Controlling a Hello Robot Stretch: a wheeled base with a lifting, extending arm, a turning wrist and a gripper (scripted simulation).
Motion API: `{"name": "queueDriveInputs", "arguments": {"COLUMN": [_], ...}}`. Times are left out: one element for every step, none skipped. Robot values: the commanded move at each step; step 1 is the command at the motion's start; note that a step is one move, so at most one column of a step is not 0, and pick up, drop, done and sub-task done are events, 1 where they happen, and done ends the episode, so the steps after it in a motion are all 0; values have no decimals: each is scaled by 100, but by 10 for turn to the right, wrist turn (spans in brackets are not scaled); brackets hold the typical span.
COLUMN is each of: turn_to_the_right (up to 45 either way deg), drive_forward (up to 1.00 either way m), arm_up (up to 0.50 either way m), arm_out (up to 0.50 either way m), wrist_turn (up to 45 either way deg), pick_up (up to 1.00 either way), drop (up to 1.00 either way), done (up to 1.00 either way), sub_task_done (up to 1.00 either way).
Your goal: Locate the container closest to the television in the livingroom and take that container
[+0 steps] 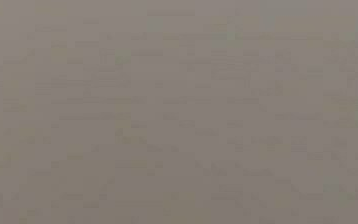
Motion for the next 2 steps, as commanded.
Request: {"name": "queueDriveInputs", "arguments": {"turn_to_the_right": [0, 0], "drive_forward": [0, 0], "arm_up": [0, 0], "arm_out": [0, 0], "wrist_turn": [450, 450], "pick_up": [0, 0], "drop": [0, 0], "done": [0, 0], "sub_task_done": [0, 0]}}
